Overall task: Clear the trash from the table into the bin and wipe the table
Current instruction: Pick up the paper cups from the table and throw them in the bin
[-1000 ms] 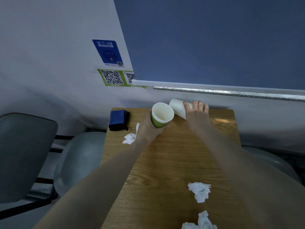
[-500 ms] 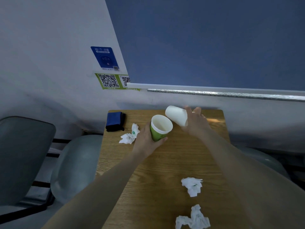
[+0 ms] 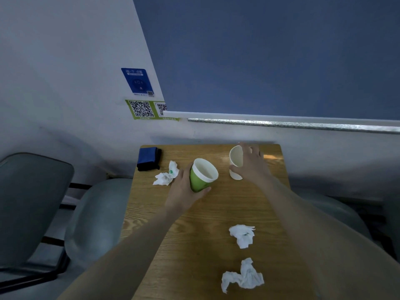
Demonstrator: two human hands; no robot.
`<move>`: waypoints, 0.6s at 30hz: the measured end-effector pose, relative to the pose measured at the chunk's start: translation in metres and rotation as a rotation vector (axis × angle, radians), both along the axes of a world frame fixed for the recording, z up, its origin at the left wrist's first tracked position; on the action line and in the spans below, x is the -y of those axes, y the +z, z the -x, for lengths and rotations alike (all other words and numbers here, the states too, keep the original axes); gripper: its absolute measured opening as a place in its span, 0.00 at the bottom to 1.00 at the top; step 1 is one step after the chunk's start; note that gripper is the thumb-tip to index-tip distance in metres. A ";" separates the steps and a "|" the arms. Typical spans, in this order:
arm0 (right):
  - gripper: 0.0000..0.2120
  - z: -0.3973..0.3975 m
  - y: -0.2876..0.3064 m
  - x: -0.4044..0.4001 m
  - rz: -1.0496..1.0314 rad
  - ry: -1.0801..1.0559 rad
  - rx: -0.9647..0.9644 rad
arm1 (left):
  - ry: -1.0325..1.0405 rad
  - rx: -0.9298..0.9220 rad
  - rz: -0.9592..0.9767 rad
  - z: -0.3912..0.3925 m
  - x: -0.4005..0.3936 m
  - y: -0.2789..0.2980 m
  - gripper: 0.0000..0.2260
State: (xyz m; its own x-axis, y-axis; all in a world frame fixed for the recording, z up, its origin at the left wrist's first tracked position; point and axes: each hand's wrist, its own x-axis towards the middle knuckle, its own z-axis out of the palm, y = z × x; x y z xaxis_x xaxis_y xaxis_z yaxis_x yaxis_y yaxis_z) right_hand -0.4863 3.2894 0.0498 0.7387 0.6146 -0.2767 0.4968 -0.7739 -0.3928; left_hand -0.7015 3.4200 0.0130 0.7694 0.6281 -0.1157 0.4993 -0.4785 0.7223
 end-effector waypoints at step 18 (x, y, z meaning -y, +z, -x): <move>0.35 0.026 0.024 0.027 -0.281 -0.285 -0.779 | -0.066 -0.287 -0.304 0.004 0.045 0.030 0.45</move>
